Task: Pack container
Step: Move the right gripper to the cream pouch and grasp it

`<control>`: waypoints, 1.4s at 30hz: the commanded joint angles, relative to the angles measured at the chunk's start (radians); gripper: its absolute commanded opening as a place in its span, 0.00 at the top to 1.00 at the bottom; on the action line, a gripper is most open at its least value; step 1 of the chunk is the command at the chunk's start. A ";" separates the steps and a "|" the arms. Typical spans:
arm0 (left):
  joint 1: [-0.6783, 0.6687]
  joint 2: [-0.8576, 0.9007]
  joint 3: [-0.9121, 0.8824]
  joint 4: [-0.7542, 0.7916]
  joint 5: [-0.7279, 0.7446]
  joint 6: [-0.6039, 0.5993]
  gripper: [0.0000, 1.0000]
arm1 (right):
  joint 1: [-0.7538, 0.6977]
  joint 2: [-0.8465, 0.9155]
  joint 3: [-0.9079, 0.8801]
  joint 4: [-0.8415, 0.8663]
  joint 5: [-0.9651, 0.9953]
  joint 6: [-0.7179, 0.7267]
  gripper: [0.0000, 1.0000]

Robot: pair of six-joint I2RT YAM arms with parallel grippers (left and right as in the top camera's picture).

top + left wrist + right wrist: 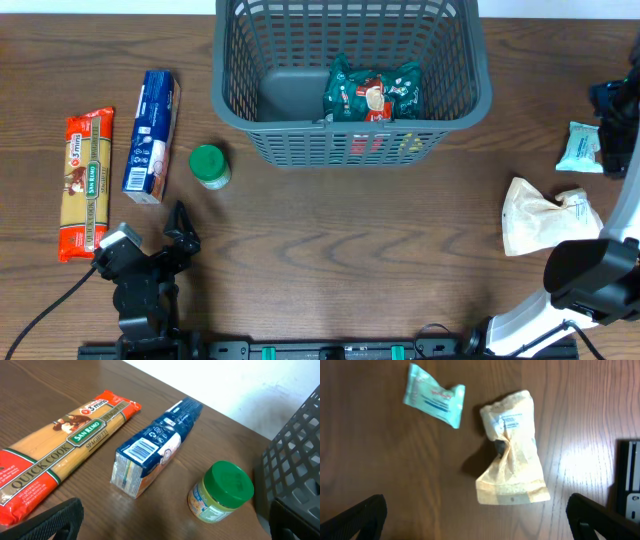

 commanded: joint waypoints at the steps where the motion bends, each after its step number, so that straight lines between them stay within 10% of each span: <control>1: 0.005 -0.006 -0.021 -0.005 -0.004 -0.005 0.01 | -0.004 -0.006 -0.120 0.058 0.029 0.039 0.01; 19: 0.005 -0.006 -0.021 -0.005 -0.004 -0.005 0.01 | -0.023 -0.006 -0.695 0.431 0.030 0.029 0.01; 42: 0.005 -0.006 -0.021 -0.005 -0.004 -0.005 0.01 | -0.165 -0.006 -0.789 0.626 -0.013 -0.208 0.01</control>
